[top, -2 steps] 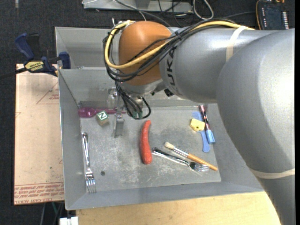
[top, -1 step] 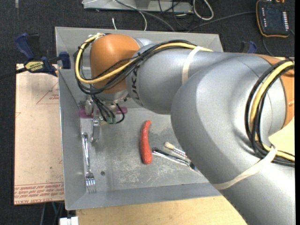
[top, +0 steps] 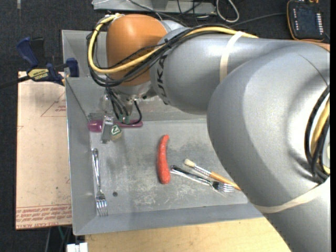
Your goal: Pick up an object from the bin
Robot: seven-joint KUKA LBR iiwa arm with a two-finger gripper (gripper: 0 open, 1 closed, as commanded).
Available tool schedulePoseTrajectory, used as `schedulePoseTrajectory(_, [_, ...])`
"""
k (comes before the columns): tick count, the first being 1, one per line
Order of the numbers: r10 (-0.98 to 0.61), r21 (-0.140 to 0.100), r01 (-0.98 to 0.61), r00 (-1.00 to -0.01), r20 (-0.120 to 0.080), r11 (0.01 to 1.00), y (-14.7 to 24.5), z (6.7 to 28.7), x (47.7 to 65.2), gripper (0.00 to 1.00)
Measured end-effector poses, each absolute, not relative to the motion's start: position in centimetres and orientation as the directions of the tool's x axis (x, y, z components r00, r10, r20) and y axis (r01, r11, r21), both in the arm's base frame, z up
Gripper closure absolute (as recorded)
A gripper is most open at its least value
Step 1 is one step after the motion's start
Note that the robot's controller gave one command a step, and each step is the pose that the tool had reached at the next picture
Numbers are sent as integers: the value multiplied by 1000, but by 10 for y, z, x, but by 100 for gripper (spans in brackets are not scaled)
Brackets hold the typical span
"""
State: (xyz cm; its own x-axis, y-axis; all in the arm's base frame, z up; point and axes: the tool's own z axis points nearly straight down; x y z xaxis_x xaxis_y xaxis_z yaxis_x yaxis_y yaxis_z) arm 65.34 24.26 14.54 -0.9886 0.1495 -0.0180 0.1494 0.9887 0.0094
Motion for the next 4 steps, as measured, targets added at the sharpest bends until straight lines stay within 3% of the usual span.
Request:
schedulePoseTrajectory(1, [66, 4, 66, -998, 0, 998, 230, 100, 657, 0])
schedulePoseTrajectory(2, [214, 12, 214, -977, -3, 977, 229, 72, 652, 0])
schedulePoseTrajectory(3, [213, 7, 213, -977, -5, 977, 228, 71, 654, 100])
schedulePoseTrajectory(4, [213, 7, 213, -977, -5, 977, 228, 71, 654, 100])
